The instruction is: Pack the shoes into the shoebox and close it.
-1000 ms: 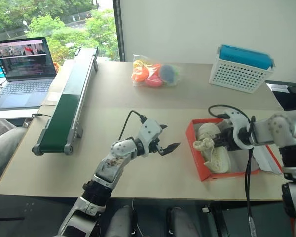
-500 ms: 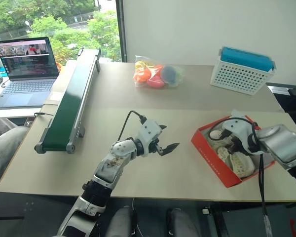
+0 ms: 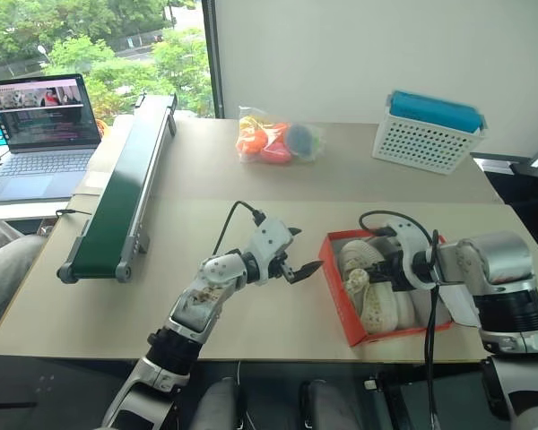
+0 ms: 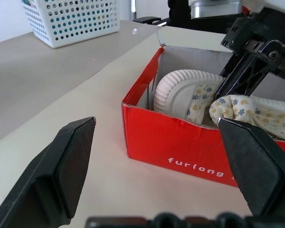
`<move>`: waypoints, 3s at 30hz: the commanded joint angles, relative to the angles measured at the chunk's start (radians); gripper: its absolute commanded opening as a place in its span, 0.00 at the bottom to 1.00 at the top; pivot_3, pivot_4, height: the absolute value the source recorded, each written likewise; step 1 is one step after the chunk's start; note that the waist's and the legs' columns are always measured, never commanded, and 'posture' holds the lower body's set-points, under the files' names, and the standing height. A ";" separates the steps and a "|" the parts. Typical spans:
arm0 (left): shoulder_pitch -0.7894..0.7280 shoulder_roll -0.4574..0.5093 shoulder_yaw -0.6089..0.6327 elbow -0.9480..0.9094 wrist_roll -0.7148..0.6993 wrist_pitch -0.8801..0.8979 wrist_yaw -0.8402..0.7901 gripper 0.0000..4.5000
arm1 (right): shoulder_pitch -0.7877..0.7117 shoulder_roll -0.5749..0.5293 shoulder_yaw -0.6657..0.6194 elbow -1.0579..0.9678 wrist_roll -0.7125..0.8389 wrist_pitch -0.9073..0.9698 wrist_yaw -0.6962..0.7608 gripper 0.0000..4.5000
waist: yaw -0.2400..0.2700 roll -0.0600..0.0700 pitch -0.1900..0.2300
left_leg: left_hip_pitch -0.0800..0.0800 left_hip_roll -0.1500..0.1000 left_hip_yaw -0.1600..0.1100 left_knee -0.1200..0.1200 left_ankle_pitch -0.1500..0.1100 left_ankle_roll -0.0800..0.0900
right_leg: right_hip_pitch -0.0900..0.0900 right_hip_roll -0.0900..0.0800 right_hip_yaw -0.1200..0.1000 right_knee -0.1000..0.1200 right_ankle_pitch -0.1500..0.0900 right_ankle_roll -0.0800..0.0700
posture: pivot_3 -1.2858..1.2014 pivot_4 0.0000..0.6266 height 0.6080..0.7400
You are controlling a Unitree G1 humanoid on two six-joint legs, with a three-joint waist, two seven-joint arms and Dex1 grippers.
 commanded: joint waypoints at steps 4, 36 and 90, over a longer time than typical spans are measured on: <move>-0.025 -0.003 0.002 -0.033 0.001 -0.030 -0.010 1.00 | 0.051 0.098 -0.069 -0.003 -0.030 0.039 -0.096 0.56 | 0.000 -0.004 -0.008 | 0.000 0.000 0.000 -0.001 0.000 0.000 | 0.000 0.000 0.000 0.000 0.000 0.000 | 0.52 0.24 0.73; -0.076 -0.008 -0.010 0.041 -0.006 -0.057 -0.101 1.00 | 0.344 -0.068 -0.794 -0.568 0.705 0.083 -0.442 0.54 | 0.011 0.003 -0.005 | -0.008 -0.001 0.000 -0.002 -0.001 0.001 | -0.007 -0.001 0.000 -0.001 -0.001 0.001 | 0.52 0.24 0.73; -0.093 0.021 -0.003 0.022 -0.014 -0.031 -0.125 1.00 | 0.338 0.591 -0.915 -0.641 0.280 0.010 -0.562 0.01 | 0.003 0.018 -0.006 | -0.007 -0.002 0.000 -0.002 -0.001 0.002 | -0.006 0.000 0.002 0.000 -0.005 0.003 | 0.52 0.24 0.73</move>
